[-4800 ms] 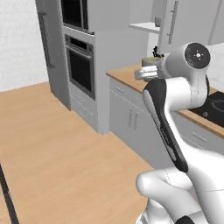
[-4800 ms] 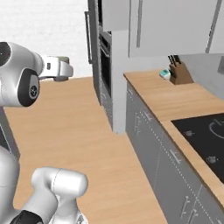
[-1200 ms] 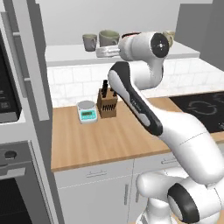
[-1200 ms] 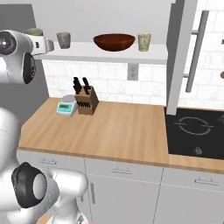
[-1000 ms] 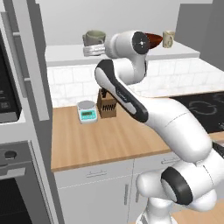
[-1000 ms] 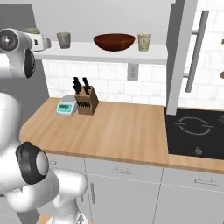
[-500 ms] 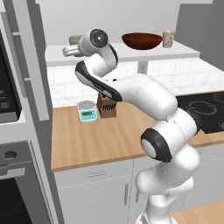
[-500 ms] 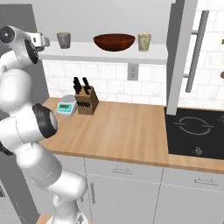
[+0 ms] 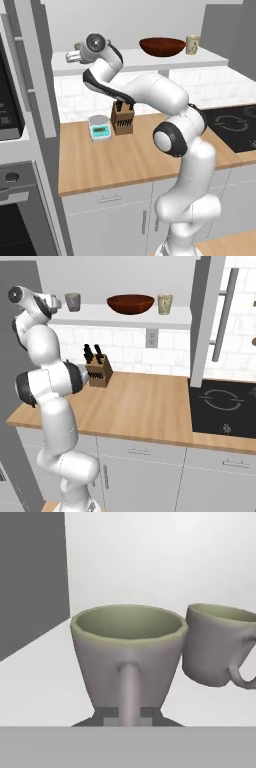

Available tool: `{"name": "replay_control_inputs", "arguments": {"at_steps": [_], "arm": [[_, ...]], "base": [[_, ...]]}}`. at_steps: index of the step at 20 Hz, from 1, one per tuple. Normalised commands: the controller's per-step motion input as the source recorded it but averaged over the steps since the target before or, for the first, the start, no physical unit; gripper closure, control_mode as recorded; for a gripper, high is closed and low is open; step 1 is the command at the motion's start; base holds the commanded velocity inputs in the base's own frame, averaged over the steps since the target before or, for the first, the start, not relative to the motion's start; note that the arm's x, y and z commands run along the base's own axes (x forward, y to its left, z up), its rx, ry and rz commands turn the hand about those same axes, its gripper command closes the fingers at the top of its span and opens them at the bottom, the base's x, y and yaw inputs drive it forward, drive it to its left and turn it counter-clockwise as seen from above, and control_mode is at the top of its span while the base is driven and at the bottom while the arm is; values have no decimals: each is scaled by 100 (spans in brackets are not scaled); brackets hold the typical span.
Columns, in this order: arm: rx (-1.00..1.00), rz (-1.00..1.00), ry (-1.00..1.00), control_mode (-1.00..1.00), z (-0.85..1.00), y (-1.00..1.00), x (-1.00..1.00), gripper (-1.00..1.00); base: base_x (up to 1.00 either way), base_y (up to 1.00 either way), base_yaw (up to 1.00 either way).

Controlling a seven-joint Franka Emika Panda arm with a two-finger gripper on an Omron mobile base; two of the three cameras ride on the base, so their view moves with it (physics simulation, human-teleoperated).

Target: Gather all objects into one cabinet and sort the glasses and bowls to opposite sides.

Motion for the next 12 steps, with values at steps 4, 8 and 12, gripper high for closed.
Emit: {"name": "replay_control_inputs", "arguments": {"at_steps": [4, 8, 12], "arm": [[0, 0, 1, -100, -33, 0, 17, -100], [4, 0, 0, -100, 0, -14, 17, -100], [12, -2, 0, -100, 10, -57, -15, -100]], "base": [[0, 0, 0], [0, 0, 0], [0, 0, 0]]}}
